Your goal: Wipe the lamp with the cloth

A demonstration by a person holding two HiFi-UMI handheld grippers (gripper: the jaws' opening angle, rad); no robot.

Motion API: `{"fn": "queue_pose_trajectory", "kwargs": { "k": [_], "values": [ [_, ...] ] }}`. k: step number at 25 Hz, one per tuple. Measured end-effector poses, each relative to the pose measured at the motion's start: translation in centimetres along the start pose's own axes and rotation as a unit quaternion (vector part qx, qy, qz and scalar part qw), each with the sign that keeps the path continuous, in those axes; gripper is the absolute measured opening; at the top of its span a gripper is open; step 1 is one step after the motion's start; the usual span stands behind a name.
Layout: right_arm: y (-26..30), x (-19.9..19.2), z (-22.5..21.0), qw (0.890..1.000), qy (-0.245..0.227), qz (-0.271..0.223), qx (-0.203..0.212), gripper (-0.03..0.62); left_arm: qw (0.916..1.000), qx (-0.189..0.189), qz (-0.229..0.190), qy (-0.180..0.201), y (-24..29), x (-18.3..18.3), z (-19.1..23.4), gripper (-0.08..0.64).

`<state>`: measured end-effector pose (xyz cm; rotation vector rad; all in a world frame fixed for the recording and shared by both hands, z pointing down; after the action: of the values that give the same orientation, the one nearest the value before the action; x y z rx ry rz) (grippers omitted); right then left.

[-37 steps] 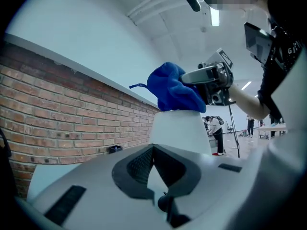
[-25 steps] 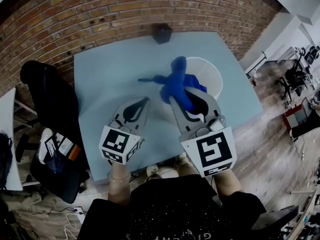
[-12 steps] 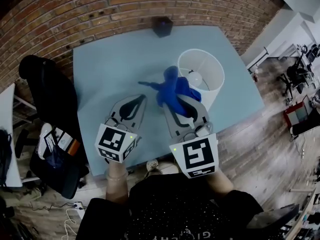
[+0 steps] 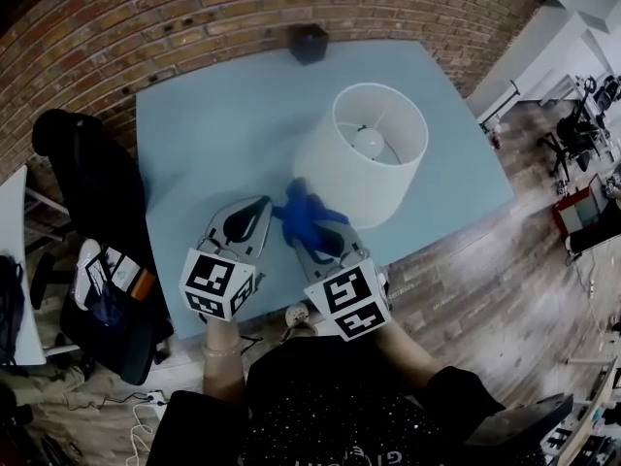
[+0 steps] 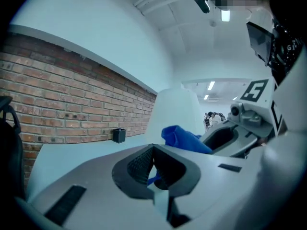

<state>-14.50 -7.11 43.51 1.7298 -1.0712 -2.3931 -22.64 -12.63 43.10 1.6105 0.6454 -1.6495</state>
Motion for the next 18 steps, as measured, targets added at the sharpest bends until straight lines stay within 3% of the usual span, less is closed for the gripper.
{"fn": "queue_pose_trajectory", "kwargs": {
  "k": [5, 10, 13, 18],
  "values": [
    [-1.5, -2.6, 0.6, 0.996, 0.039, 0.026, 0.072, 0.087, 0.9994, 0.007, 0.006, -0.034, -0.8, -1.4, 0.2, 0.008],
    [-7.5, 0.1, -1.7, 0.987, 0.043, -0.014, 0.151, 0.087, 0.9997, 0.019, 0.007, -0.015, -1.6, -0.7, 0.0, 0.009],
    [-11.4, 4.4, -4.7, 0.988, 0.005, -0.065, 0.137, 0.087, 0.9999, 0.016, 0.000, -0.004, -1.4, 0.3, -0.5, 0.009],
    [-16.9, 11.4, -10.1, 0.985, -0.095, -0.139, 0.039, 0.087, 0.9997, 0.010, -0.016, 0.013, 0.0, 2.3, -1.6, 0.008]
  ]
}}
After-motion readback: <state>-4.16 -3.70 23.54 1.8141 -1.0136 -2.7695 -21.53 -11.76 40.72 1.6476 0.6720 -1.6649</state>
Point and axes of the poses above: the fingertips, and each gripper's own axes: y forward along the fingers, z to its left, x out of its top, the point moved 4 cm from there along -y, backward along the fingers, and after that the axes turned 2 degrees about -x, right-handed, at the moved point
